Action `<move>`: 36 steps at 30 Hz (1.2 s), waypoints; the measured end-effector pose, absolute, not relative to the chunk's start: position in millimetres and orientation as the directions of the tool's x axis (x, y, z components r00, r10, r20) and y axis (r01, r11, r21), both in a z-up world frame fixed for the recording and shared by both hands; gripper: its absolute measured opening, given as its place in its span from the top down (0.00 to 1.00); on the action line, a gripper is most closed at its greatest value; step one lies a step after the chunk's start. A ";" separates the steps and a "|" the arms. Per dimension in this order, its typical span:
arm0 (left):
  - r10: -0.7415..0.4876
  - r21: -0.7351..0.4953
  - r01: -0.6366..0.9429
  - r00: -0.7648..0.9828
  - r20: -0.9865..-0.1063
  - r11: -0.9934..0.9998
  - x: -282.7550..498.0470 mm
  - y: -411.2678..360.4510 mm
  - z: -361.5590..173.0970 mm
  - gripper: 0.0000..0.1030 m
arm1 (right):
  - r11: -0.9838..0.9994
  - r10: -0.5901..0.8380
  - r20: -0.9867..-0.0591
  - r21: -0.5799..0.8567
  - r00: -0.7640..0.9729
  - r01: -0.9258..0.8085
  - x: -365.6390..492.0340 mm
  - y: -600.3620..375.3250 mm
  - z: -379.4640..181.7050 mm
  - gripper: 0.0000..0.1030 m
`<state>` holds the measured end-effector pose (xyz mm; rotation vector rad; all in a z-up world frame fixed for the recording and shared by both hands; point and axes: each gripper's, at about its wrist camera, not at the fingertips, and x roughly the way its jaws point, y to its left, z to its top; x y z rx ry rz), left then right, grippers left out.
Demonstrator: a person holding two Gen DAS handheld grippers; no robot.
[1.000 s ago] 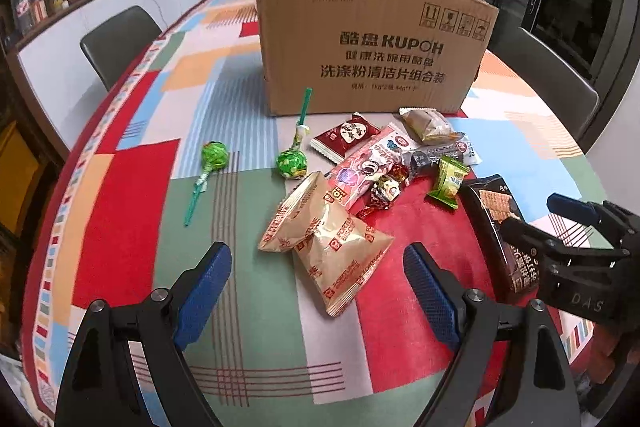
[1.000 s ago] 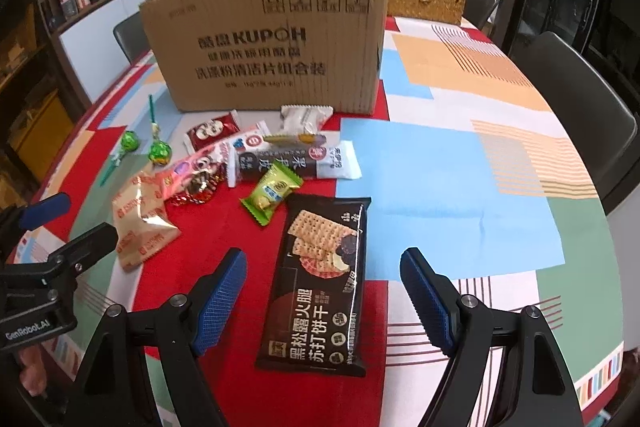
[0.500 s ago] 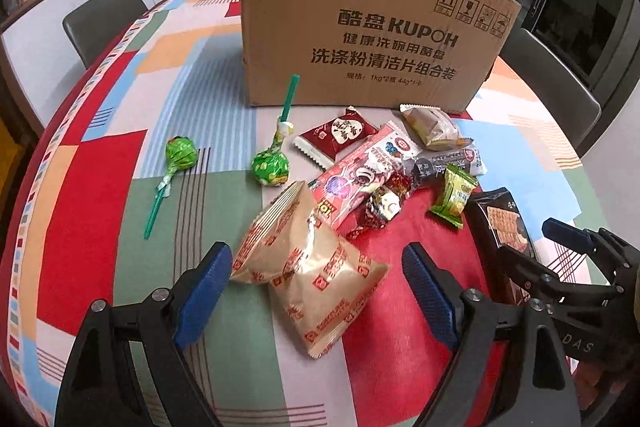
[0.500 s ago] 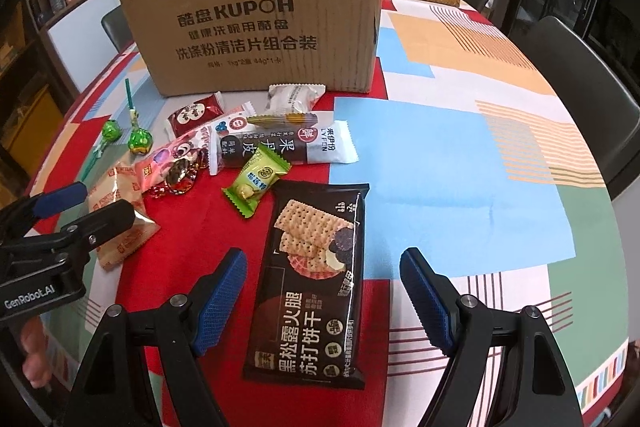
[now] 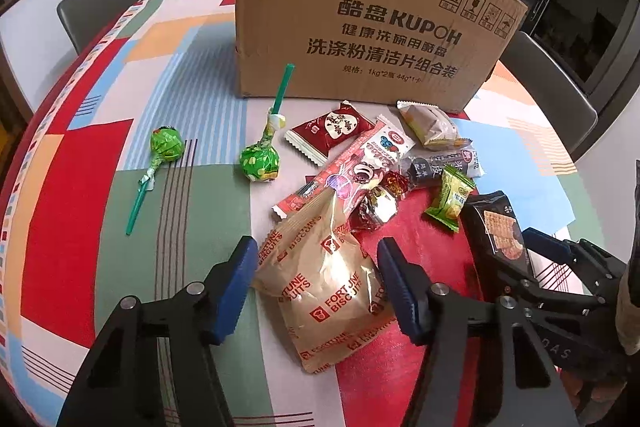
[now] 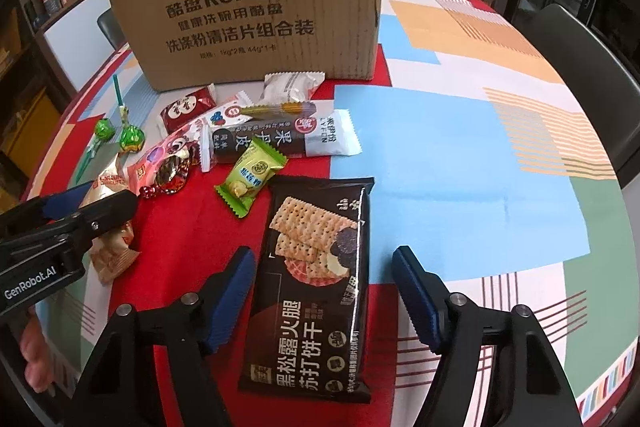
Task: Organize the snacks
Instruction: 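Grasp the tan biscuit bag with the left tool while the right tool grasps the dark cracker pack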
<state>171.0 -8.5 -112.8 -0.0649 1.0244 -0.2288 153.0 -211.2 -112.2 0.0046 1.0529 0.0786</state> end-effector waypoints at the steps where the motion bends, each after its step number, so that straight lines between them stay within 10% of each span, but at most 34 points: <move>1: -0.221 -0.164 0.157 0.496 -0.840 0.974 171.0 -8.2 -112.9 0.41 | 0.997 0.062 -0.867 0.035 0.494 -0.064 153.0 -210.0 -112.9 0.31; 15: -0.201 -0.147 0.148 0.490 -0.848 0.978 163.3 -9.4 -111.2 0.55 | 0.995 0.048 -0.844 -0.008 0.534 -0.103 149.1 -199.1 -116.2 0.50; 36: -0.269 -0.179 0.215 0.532 -0.803 0.960 139.2 -12.0 -94.7 0.81 | 0.991 0.096 -0.799 0.019 0.594 -0.135 132.1 -199.6 -91.8 0.51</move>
